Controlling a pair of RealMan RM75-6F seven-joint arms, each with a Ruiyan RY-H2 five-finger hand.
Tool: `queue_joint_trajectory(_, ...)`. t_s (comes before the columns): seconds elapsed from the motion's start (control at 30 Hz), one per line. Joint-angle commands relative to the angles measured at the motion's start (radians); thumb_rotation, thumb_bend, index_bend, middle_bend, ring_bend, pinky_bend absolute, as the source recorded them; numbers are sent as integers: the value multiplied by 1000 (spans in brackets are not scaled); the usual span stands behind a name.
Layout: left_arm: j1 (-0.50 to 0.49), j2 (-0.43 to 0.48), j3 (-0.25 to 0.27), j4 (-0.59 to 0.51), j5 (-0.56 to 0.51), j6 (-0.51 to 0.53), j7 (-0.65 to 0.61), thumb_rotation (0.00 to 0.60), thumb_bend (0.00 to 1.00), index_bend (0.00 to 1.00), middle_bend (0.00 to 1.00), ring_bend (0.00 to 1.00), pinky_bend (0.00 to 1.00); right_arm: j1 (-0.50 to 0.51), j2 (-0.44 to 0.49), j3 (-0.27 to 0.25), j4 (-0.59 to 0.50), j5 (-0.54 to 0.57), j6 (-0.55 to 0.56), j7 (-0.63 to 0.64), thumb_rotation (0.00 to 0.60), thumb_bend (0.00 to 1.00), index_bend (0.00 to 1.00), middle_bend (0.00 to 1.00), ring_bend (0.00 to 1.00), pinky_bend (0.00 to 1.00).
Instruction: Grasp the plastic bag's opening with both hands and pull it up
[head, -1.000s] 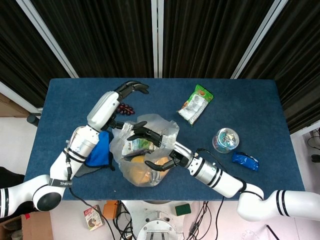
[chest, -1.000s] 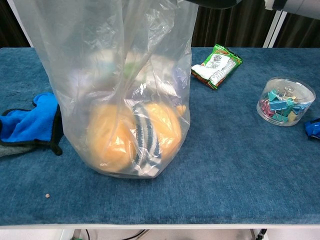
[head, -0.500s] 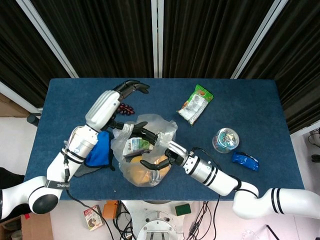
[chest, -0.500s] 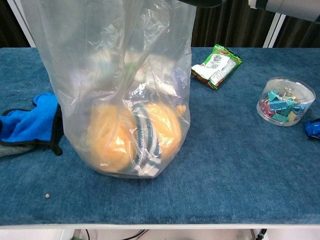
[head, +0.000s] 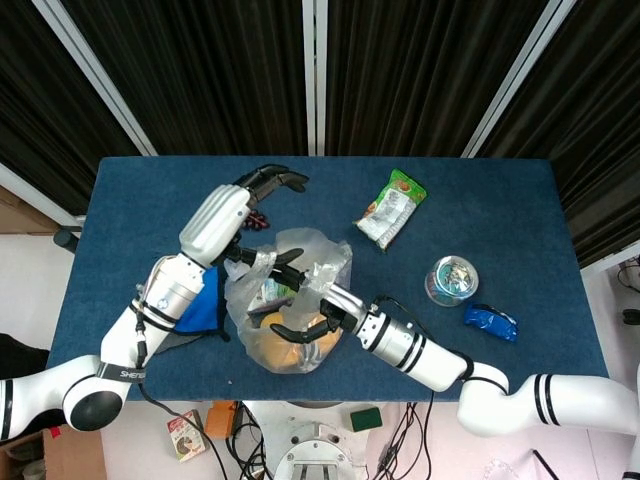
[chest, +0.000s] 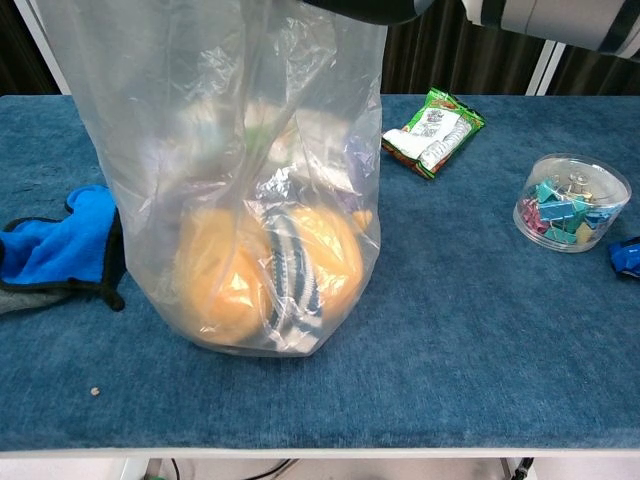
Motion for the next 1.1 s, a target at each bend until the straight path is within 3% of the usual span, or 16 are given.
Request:
queue_joint_trajectory(0.03,-7,5,-1,-9,-11,-1,16,429,151,205,281,132,200,2,-4,2,-2,3,-5,-7,599,416,106,147,0,14)
queue_joint_trajectory(0.37,0,29,-13,-8,-44,5,1,429,153,205,281,132,200,-25,5,-15,-11,-22,16,0,600,416,124,146,0,14)
queue_joint_trajectory(0.77,-34,11,-4,-14,-52,-12,38,430,150,205,281,132,200,7,-12,23,2,19,-22,-19,600,415,133,147,0,14)
queue_joint_trajectory(1.1,-68,35,-18,-25,-120,-42,59,436,147,205,265,131,200,23,-32,45,15,51,-47,-44,600,416,151,168,4,46)
